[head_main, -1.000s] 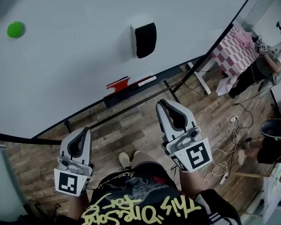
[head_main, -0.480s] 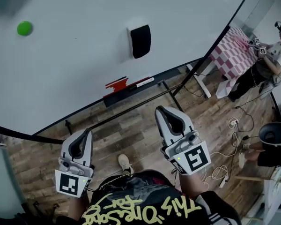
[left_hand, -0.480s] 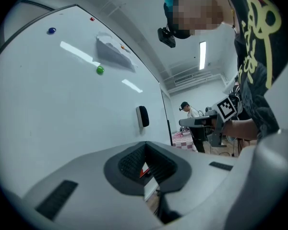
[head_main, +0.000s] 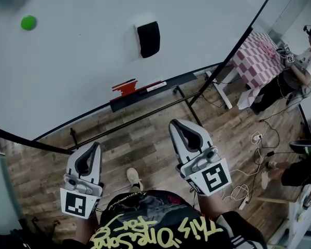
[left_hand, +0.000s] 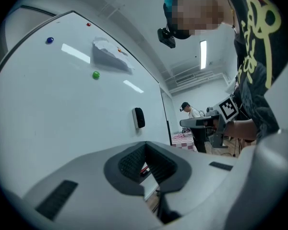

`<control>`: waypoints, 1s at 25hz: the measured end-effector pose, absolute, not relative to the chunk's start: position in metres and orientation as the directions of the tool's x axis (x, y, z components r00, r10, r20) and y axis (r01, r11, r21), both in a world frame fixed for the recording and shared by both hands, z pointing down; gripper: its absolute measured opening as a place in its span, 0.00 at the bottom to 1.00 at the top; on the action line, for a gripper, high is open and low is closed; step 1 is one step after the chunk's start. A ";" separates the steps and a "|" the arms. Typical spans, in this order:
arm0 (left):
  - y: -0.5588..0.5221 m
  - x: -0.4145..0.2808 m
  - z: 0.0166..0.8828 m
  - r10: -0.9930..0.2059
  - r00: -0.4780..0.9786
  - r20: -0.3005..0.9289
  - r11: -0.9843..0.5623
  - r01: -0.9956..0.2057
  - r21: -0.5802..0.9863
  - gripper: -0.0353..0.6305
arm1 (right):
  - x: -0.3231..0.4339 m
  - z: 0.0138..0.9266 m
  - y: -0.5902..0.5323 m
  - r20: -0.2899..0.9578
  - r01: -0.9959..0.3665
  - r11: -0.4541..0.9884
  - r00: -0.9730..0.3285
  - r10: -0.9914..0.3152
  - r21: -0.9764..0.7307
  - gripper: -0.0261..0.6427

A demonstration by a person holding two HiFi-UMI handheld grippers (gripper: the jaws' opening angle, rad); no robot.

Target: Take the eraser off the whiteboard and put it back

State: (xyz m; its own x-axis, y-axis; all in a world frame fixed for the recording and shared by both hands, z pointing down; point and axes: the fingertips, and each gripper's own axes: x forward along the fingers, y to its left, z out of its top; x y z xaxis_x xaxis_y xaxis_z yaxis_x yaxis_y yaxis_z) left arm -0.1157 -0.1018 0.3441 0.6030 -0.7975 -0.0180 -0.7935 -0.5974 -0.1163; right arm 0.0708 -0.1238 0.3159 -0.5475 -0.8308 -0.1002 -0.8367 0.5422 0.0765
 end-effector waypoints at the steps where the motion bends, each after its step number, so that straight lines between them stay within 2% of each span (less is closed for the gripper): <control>1: -0.100 -0.115 0.344 -0.799 0.602 -0.018 -0.596 -0.795 -0.117 0.06 | 0.071 0.316 -0.122 -0.100 -0.836 0.543 -0.548 -0.830 0.079 0.06; 25: -0.112 -0.116 0.336 -0.795 0.605 -0.031 -0.597 -0.791 -0.131 0.06 | 0.063 0.304 -0.134 -0.137 -0.836 0.544 -0.549 -0.824 0.075 0.05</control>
